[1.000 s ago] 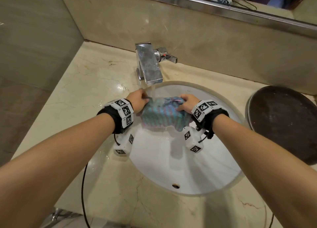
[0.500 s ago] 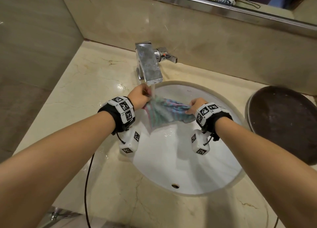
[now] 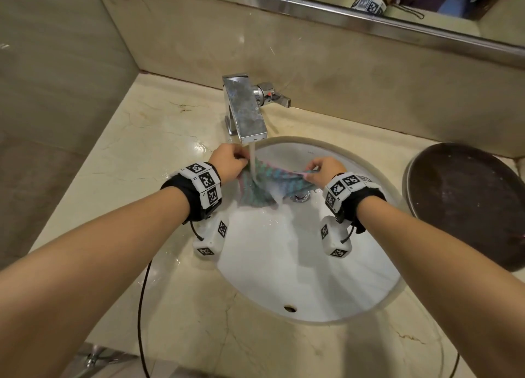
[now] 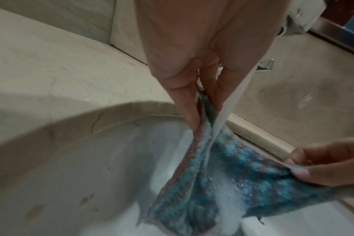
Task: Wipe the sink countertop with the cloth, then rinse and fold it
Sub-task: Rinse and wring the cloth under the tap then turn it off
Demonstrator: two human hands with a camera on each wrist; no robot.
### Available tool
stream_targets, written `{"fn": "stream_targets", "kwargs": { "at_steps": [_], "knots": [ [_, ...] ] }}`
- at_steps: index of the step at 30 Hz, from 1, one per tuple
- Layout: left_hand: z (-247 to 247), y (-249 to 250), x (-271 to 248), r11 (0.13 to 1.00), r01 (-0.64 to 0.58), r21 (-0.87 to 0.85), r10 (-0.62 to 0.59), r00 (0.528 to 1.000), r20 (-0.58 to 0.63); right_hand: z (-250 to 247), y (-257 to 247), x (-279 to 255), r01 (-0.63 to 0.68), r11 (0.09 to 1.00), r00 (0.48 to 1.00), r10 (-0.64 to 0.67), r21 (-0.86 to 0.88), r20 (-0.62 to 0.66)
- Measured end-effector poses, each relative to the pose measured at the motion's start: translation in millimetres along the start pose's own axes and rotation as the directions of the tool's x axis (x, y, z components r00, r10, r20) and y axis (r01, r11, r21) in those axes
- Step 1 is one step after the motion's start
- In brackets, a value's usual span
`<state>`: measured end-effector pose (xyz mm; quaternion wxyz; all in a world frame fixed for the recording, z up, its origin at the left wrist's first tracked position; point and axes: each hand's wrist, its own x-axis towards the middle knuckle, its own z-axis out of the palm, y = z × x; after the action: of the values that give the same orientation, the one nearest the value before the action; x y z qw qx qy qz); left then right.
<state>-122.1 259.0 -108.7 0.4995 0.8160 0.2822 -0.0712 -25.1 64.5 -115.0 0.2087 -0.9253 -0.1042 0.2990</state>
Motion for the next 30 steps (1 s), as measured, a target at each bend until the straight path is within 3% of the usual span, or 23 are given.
{"fn": "stream_targets", "kwargs": {
  "at_steps": [3,7,14,16,20,22,25,28,30],
  "knots": [
    [-3,-2,-2,0.998,-0.016,0.063,0.018,0.999,-0.027,1,-2,-2,0.075,0.990,0.996,-0.079,-0.120,-0.033],
    [-7,-1,-5,0.997,-0.003,0.071,0.005,1.000,-0.027,1,1,-4,0.082,0.984,0.996,-0.086,-0.160,-0.020],
    [-1,7,-13,0.991,0.061,-0.120,-0.065,0.998,-0.025,-1,-14,-9,0.136,0.965,0.981,-0.099,0.224,-0.169],
    [1,11,-17,0.987,0.064,-0.149,-0.066,0.998,-0.008,4,-23,-11,0.133,0.947,0.983,-0.088,0.294,-0.161],
    [6,20,-27,0.965,0.053,-0.255,-0.040,0.998,0.055,16,-44,-13,0.006,0.855,1.000,0.000,0.519,-0.012],
    [9,22,-32,0.949,0.051,-0.310,-0.032,0.997,0.066,20,-54,-16,-0.056,0.755,0.994,-0.020,0.654,0.109],
    [10,22,-37,0.956,0.018,-0.294,-0.010,1.000,0.029,23,-64,-19,-0.102,0.634,0.981,-0.063,0.767,0.182],
    [9,16,-34,0.990,0.027,-0.135,-0.034,0.998,-0.044,21,-68,-25,-0.181,0.560,0.935,-0.158,0.808,0.319],
    [7,13,-30,0.991,0.061,-0.120,-0.067,0.997,-0.048,20,-67,-28,-0.262,0.522,0.885,-0.206,0.812,0.418]
  ]
}}
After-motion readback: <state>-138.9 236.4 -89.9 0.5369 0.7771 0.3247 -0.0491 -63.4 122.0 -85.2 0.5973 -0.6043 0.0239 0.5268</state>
